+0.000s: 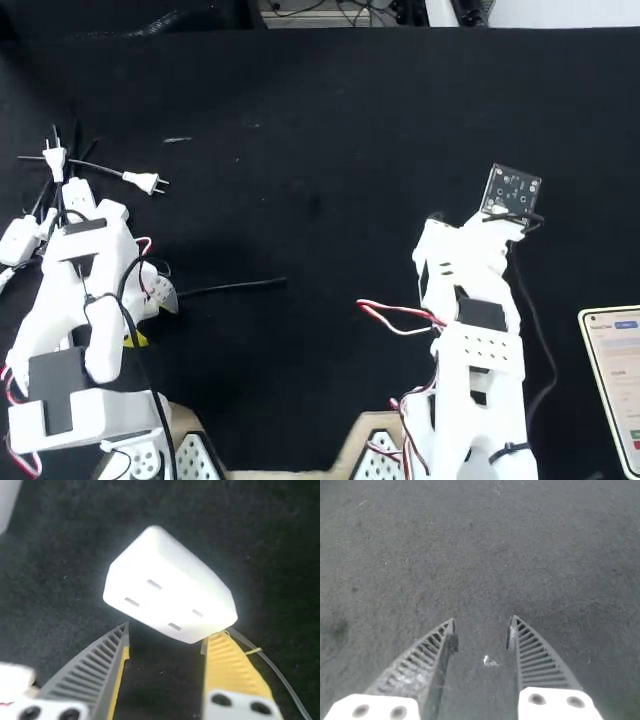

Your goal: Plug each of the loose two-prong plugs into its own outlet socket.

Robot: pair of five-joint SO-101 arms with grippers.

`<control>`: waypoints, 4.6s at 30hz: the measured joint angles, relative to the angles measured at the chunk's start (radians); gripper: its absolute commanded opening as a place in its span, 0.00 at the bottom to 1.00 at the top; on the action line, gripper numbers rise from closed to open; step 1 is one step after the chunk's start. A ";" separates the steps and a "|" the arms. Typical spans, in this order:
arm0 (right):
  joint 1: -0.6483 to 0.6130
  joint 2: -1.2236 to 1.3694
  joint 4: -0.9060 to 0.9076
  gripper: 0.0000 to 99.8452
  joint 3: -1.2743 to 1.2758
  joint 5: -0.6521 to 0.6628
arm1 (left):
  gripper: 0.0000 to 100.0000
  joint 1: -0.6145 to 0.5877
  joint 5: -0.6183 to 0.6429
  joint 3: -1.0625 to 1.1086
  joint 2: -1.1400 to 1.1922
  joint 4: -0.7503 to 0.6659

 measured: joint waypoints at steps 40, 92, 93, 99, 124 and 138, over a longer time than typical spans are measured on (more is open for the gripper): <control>0.000 0.000 0.000 0.17 0.000 0.000 | 0.06 0.074 0.055 0.025 -0.002 -0.060; 0.000 0.000 0.000 0.17 0.000 0.000 | 0.22 0.213 -1.606 -0.242 0.000 -0.084; 0.000 0.000 0.000 0.17 0.000 0.000 | 0.22 0.201 -1.602 -0.267 0.000 -0.066; 0.000 0.000 0.000 0.17 0.000 0.000 | 0.22 0.183 -1.416 -0.293 0.000 -0.063; -0.186 0.000 0.000 0.17 0.000 0.000 | 0.22 0.172 -0.749 0.021 -0.008 -0.460; -0.199 -0.044 0.121 0.17 -0.002 0.000 | 0.22 0.175 -0.657 0.098 -0.080 -0.525</control>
